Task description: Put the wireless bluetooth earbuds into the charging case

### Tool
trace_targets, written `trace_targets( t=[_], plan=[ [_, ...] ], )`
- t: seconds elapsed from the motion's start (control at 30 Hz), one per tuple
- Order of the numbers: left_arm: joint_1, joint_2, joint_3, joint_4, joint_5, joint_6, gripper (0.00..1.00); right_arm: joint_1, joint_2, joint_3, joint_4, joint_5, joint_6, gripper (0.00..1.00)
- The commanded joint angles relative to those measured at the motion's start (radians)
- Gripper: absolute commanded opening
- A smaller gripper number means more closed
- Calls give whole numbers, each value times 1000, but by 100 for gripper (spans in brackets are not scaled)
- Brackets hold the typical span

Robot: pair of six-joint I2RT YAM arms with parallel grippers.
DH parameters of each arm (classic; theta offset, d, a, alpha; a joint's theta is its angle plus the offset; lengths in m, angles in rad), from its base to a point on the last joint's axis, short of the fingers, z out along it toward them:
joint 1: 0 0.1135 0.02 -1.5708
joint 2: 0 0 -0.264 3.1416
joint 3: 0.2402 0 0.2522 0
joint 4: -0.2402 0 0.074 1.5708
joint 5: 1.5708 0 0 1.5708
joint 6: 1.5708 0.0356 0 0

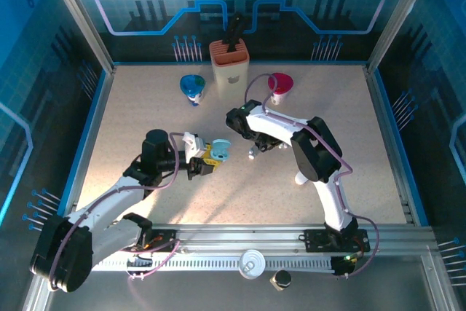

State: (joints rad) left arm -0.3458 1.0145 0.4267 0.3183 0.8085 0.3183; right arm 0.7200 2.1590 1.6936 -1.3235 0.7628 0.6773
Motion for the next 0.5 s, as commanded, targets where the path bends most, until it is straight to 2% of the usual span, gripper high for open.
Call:
trace_targets(
  t=[0.0,0.2,0.47],
  plan=[
    [10,8,-4,11,18,16,33,12,-24,37,-53,14,12,14],
    [11,65,-11,59,-59,-5,32,25,-63,87,-93,0,11,14],
    [11,123,5,104,-85,-16,32,45,-98,149,-120,-26,7,14]
  ],
)
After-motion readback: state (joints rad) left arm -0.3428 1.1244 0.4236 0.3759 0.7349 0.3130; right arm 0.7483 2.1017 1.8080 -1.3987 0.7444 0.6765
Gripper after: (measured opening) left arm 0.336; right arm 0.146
